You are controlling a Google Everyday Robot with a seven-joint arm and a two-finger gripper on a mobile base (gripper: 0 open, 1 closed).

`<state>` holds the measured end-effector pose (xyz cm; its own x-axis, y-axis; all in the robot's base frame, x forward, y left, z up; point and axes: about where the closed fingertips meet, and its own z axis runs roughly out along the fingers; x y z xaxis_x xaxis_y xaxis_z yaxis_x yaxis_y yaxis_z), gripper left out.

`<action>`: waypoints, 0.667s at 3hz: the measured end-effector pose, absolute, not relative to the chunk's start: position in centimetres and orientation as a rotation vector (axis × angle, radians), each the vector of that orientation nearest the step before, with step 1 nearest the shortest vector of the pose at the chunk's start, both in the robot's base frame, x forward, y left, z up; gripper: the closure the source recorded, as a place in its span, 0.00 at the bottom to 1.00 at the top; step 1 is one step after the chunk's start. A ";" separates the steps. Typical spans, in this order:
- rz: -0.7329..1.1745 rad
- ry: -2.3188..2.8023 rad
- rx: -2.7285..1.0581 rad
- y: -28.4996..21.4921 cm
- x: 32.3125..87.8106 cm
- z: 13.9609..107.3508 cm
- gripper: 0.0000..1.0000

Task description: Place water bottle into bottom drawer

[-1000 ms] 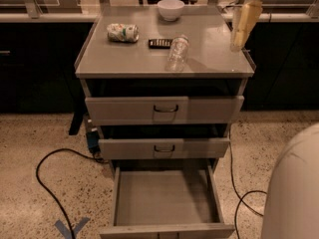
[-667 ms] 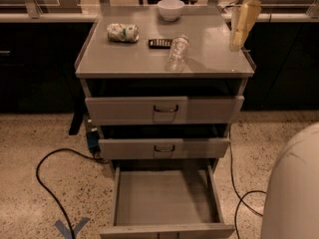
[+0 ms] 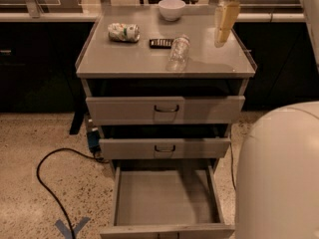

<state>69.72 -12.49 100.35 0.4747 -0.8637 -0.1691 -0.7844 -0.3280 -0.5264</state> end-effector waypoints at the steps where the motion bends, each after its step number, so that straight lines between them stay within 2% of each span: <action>1: -0.195 1.248 -2.247 -10.9 71.6 99.2 0.00; 2: -0.182 1.184 -2.280 -10.5 72.9 97.8 0.00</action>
Offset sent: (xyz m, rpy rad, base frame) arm 0.0613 0.0039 -0.0176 -0.0564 0.0229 0.2295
